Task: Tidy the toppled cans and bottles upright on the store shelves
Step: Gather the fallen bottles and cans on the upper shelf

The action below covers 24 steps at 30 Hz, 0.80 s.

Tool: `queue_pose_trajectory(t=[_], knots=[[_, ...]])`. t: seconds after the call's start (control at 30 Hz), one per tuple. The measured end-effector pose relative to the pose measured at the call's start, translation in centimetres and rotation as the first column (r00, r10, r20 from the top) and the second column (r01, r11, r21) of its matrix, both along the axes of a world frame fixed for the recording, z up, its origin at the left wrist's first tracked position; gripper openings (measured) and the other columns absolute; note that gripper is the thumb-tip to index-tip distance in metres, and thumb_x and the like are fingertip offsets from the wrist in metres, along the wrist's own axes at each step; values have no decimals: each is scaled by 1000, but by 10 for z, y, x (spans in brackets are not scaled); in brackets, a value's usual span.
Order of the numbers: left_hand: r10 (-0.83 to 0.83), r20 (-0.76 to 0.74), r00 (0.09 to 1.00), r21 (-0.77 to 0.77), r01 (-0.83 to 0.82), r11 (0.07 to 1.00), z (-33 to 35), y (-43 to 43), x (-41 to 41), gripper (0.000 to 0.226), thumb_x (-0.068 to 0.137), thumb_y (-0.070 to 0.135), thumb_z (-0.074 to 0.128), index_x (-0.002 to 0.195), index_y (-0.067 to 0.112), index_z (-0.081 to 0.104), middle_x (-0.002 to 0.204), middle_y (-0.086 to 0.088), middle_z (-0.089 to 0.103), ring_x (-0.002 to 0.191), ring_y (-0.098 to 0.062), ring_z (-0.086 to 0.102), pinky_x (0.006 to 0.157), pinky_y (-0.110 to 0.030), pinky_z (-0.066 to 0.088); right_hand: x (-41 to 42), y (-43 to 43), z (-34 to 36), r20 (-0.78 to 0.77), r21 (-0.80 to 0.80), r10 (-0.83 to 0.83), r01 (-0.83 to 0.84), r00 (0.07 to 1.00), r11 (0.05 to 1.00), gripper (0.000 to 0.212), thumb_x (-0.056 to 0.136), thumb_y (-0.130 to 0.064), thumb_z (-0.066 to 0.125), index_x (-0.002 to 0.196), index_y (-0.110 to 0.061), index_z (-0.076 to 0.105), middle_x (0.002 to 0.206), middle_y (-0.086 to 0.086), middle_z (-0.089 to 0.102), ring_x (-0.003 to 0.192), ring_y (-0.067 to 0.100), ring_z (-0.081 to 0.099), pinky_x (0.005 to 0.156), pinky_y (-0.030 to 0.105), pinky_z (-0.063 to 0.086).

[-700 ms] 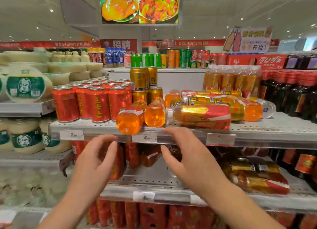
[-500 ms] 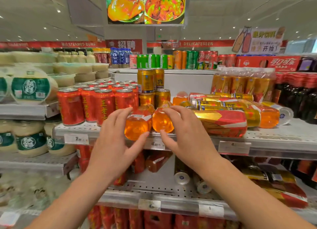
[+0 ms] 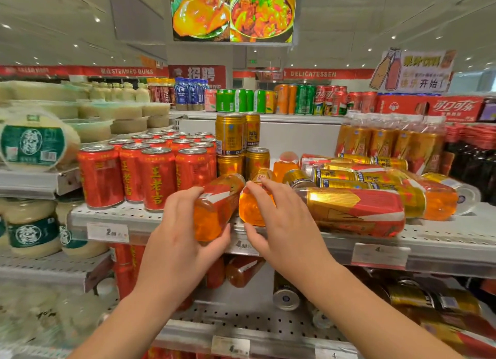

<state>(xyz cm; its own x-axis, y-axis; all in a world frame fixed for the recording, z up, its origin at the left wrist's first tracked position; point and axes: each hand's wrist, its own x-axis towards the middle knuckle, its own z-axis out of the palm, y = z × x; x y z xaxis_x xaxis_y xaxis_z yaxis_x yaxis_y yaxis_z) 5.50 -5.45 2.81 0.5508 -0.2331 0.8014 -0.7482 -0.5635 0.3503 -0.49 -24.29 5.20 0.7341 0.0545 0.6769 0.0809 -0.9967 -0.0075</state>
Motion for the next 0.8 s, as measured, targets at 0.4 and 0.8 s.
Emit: queue_pose_trajectory(t=[0.4, 0.8], knots=[[-337, 69, 939, -271, 343, 899, 73, -57, -51, 69, 74, 63, 74, 132, 48, 40, 124, 21, 53, 110, -15, 62, 88, -43, 55, -62, -79, 52, 306, 160, -22, -29, 952, 987, 45, 95, -30, 57, 137, -15, 52, 134, 3, 52, 127, 20, 46, 109, 35, 37], [-406, -13, 914, -100, 402, 910, 68, -234, -95, 74, 72, 69, 70, 134, 43, 40, 121, 19, 50, 111, 11, 49, 82, 0, 38, -140, -329, 44, 4, 361, -395, 367, 918, 857, 46, 96, -40, 55, 139, -25, 46, 133, 5, 52, 123, 24, 49, 99, 39, 42]])
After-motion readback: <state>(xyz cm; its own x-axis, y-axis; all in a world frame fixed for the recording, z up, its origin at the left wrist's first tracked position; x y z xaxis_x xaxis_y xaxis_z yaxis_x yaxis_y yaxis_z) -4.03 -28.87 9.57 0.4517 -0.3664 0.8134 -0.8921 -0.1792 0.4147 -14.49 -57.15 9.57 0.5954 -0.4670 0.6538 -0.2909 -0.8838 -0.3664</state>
